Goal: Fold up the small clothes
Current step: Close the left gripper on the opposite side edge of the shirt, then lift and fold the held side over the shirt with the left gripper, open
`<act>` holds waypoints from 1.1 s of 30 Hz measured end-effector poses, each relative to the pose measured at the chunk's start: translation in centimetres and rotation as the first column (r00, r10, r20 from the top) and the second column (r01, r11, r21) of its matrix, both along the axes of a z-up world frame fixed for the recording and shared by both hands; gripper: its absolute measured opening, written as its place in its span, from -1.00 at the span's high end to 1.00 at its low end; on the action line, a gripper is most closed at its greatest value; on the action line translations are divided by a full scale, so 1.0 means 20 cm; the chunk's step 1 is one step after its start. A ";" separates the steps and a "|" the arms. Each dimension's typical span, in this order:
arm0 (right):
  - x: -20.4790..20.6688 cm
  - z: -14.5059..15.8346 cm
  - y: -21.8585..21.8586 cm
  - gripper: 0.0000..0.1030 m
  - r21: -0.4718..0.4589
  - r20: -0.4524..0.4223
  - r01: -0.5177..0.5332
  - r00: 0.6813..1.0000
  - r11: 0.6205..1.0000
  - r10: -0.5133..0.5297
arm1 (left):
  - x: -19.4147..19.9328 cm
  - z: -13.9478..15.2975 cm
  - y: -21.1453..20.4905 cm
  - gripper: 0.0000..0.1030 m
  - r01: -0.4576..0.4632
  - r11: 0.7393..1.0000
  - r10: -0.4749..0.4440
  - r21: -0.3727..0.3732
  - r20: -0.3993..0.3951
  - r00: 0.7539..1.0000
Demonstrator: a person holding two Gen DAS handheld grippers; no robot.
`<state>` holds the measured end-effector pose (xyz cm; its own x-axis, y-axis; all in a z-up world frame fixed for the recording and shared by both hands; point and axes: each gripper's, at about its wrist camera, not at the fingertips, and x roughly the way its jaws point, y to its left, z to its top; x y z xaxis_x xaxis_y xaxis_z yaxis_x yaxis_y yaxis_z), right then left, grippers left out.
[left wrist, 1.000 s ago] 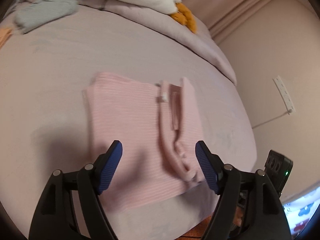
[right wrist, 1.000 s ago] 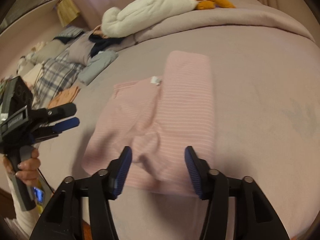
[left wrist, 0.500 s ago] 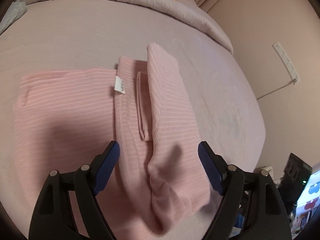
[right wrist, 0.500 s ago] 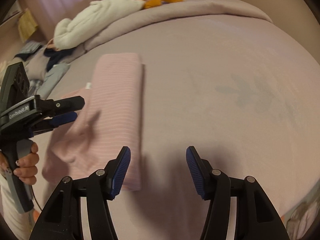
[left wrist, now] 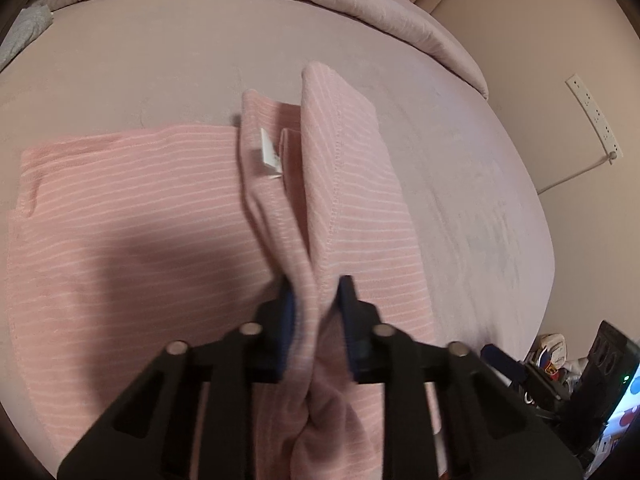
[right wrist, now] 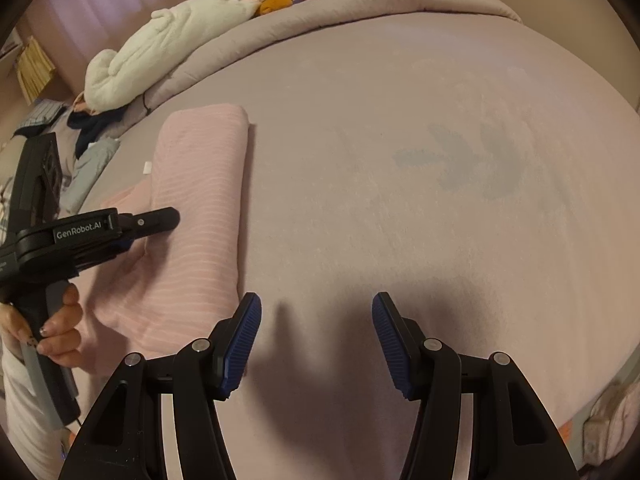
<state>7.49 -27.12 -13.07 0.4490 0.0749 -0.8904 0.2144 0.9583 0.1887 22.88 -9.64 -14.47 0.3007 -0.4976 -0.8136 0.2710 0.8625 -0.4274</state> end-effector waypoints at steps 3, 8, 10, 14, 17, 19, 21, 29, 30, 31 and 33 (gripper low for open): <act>0.00 0.00 0.00 -0.12 0.006 -0.003 0.000 1.000 1.000 0.000 | -0.02 0.04 0.00 0.76 -0.008 1.000 0.008 -0.001 0.016 1.000; 0.00 0.00 -0.01 -0.12 0.010 -0.001 0.002 1.000 1.000 -0.002 | -0.09 0.17 0.01 0.79 -0.004 1.000 0.003 0.014 0.083 0.997; -0.01 0.01 -0.01 -0.12 0.011 0.003 0.004 1.000 1.000 -0.004 | -0.11 0.22 0.03 0.79 0.001 1.000 -0.003 0.018 0.103 0.995; -0.01 0.02 -0.01 -0.12 0.014 0.012 0.004 1.000 1.000 -0.004 | -0.15 0.31 0.07 0.79 -0.016 0.999 0.008 0.046 0.162 0.987; -0.01 0.01 0.00 -0.12 0.019 0.014 -0.001 1.000 1.000 0.000 | -0.18 0.34 0.12 0.79 -0.034 0.998 0.025 0.053 0.165 0.986; -0.01 0.01 0.01 -0.12 0.021 0.013 -0.006 1.000 1.000 0.006 | -0.19 0.36 0.15 0.79 -0.049 0.997 0.038 0.058 0.175 0.984; 0.00 0.01 0.01 -0.12 0.021 0.012 -0.014 1.000 1.000 0.014 | -0.20 0.37 0.17 0.79 -0.065 0.996 0.052 0.064 0.188 0.981; 0.00 0.02 0.04 -0.12 0.025 0.015 -0.041 0.999 0.999 0.040 | -0.25 0.39 0.34 0.79 -0.128 0.989 0.111 0.079 0.192 0.975; 0.00 0.02 0.04 -0.12 0.024 0.015 -0.044 0.999 0.999 0.043 | -0.26 0.38 0.36 0.79 -0.136 0.987 0.118 0.083 0.194 0.974; 0.00 0.02 0.05 -0.12 0.024 0.014 -0.048 0.999 0.999 0.048 | -0.27 0.38 0.38 0.79 -0.143 0.986 0.125 0.084 0.193 0.973; 0.01 0.02 0.06 -0.12 0.024 0.011 -0.054 0.999 0.998 0.053 | -0.29 0.38 0.42 0.80 -0.155 0.984 0.136 0.087 0.192 0.972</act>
<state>7.62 -25.97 -12.76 0.4528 0.1209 -0.8834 0.1611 0.9634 0.2144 17.14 -1.22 -6.96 0.5132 -0.3561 -0.7809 0.2051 0.9344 -0.2913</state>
